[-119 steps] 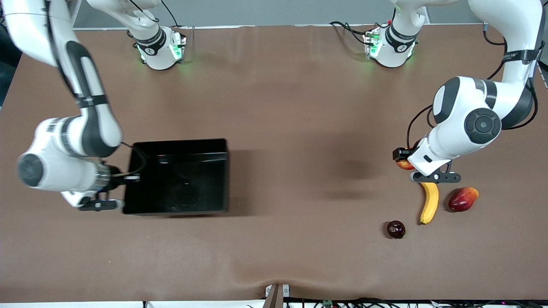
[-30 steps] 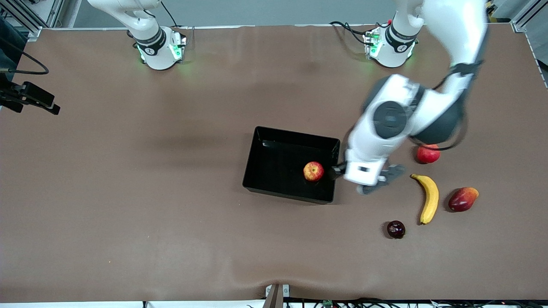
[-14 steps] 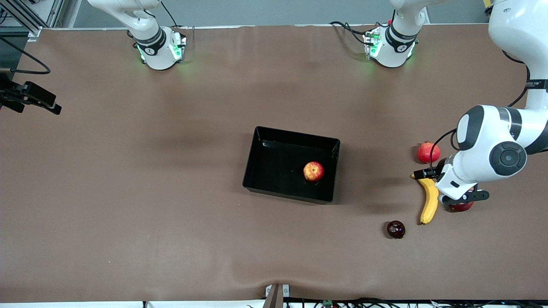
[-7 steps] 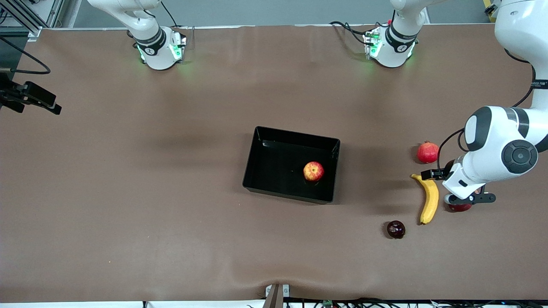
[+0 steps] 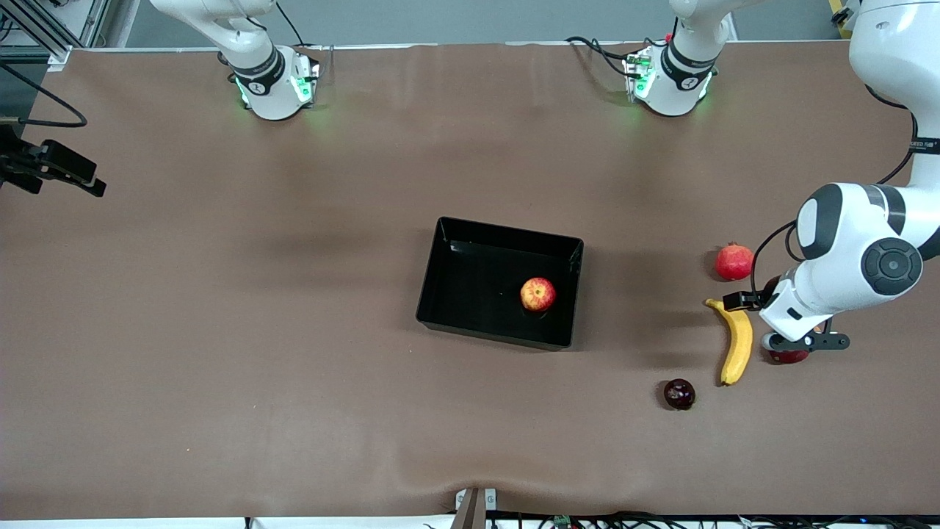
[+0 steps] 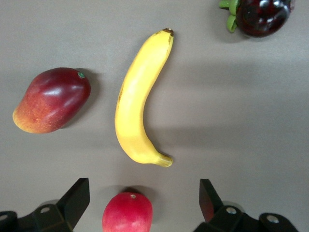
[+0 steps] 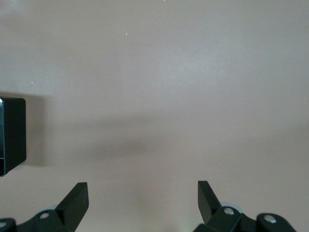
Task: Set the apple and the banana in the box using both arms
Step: 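Lower the open left gripper around the middle of the banana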
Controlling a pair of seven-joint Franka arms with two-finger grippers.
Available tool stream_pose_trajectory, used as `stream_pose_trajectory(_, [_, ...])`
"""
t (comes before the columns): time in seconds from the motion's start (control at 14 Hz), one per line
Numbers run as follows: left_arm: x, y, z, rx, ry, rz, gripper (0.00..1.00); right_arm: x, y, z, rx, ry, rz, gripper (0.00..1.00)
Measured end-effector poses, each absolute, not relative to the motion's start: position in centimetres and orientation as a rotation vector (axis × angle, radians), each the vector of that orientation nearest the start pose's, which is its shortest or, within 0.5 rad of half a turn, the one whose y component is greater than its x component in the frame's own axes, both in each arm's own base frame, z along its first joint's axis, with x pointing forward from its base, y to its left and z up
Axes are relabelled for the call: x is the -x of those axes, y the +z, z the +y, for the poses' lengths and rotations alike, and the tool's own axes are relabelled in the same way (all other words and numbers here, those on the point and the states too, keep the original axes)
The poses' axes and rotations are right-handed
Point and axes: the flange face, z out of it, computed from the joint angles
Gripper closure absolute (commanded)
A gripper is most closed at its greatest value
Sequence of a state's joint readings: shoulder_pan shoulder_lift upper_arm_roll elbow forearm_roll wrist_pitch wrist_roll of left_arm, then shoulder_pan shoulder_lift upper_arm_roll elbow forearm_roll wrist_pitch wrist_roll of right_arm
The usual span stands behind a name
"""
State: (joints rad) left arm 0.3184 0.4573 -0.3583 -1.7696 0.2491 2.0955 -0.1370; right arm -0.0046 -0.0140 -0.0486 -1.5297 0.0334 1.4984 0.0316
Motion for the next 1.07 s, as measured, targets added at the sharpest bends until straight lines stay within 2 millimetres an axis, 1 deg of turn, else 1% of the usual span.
stream_pose_trajectory(0.5, [-64.4, 29.8, 0.5, 3.091, 0.109, 0.021, 0.00, -54.3, 64.5, -2.5, 3.105, 0.027, 0.126, 0.00])
stream_pose_trajectory(0.78, [-64.3, 28.7, 0.9, 3.101, 0.096, 0.012, 0.00, -54.3, 64.5, -2.5, 3.105, 0.027, 0.126, 0.00])
stream_pose_trajectory(1.07, [-64.2, 27.6, 0.8, 3.111, 0.085, 0.016, 0.00, -54.3, 64.5, -2.5, 3.105, 0.027, 0.126, 0.00])
